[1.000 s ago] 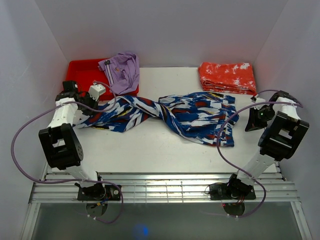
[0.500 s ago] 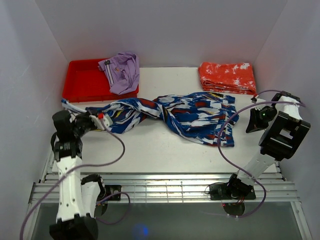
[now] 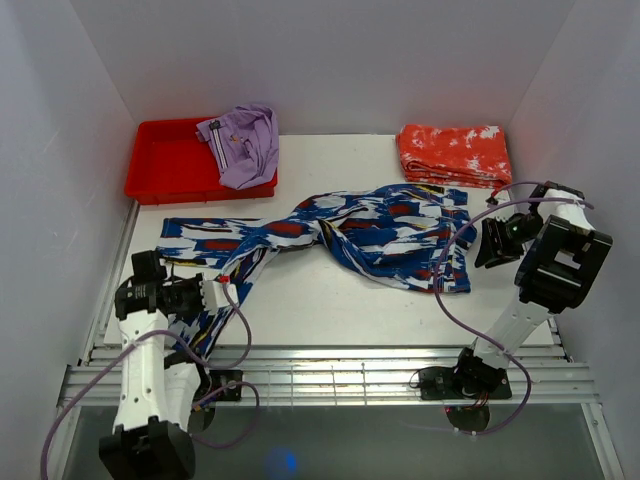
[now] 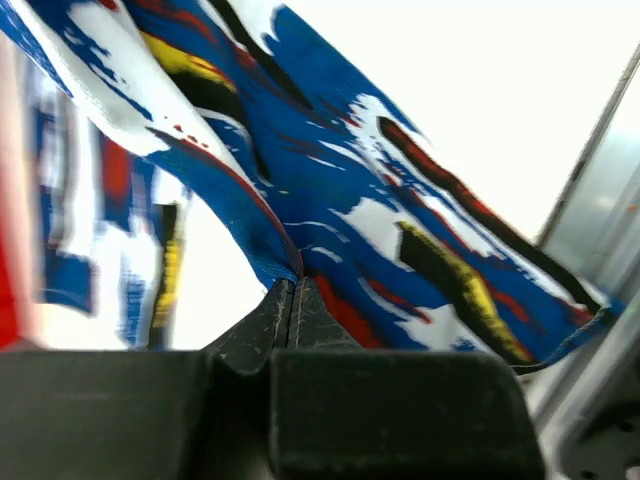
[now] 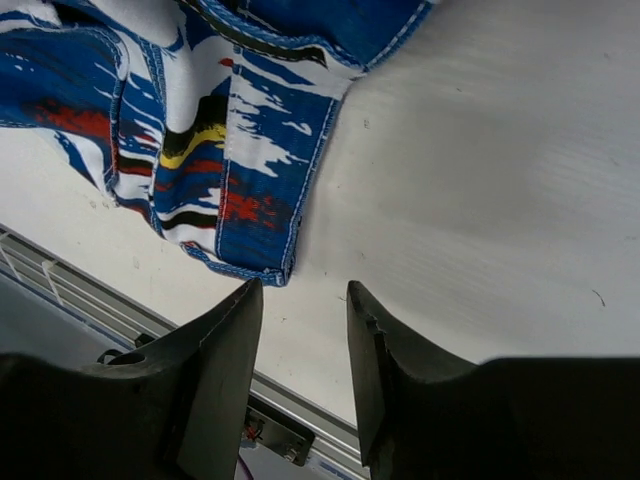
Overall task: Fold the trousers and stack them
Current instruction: Flatten the trousers out
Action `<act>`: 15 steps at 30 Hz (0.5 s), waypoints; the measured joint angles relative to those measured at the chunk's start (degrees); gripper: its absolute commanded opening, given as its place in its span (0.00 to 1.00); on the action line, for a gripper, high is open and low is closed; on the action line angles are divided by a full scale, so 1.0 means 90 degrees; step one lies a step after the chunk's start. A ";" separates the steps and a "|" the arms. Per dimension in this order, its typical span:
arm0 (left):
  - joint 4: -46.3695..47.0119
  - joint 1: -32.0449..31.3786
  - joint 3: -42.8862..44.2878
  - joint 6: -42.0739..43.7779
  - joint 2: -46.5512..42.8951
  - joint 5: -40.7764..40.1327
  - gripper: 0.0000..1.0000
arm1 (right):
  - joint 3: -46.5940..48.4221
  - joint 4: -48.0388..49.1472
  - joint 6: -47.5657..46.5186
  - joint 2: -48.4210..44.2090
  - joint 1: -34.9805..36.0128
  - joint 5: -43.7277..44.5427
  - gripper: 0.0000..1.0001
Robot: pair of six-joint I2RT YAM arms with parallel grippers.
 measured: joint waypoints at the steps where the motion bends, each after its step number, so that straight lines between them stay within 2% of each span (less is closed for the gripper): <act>1: -0.0039 0.0000 0.0005 -0.0087 0.0313 -0.0083 0.00 | 0.0000 0.0000 0.0002 0.0012 0.0039 0.0000 0.47; 3: -0.0017 0.0000 0.0051 -0.0393 0.0998 -0.0182 0.00 | 0.0000 0.0024 0.0056 0.0029 0.0202 0.0000 0.59; 4: -0.0007 0.0000 0.0163 -0.0614 0.1260 -0.0187 0.00 | -0.0005 0.0032 0.0136 0.0029 0.0272 -0.0007 0.93; 6: 0.0260 0.0000 0.0520 -0.1321 0.1494 -0.0131 0.00 | -0.0274 0.0231 0.0296 0.0017 0.0529 -0.0143 0.98; 8: 0.1120 0.0000 0.1236 -0.2178 0.1608 -0.0036 0.00 | -0.0563 0.0364 0.0517 0.0029 0.0831 -0.0311 0.96; 10: 0.1848 0.0005 0.2244 -0.2662 0.1812 0.0168 0.00 | -0.0644 0.0602 0.0940 0.0100 0.1214 -0.0449 0.83; 11: 0.2140 0.0005 0.2540 -0.2834 0.1872 0.0214 0.00 | -0.0644 0.0750 0.1146 0.0197 0.1387 -0.0488 0.56; 12: 0.2378 0.0000 0.2688 -0.2951 0.1970 0.0211 0.00 | -0.0656 0.0840 0.1297 0.0262 0.1455 -0.0500 0.09; 15: 0.2890 0.0000 0.2766 -0.3228 0.2334 0.0170 0.00 | -0.0721 0.1061 0.1501 0.0342 0.1440 -0.0444 0.08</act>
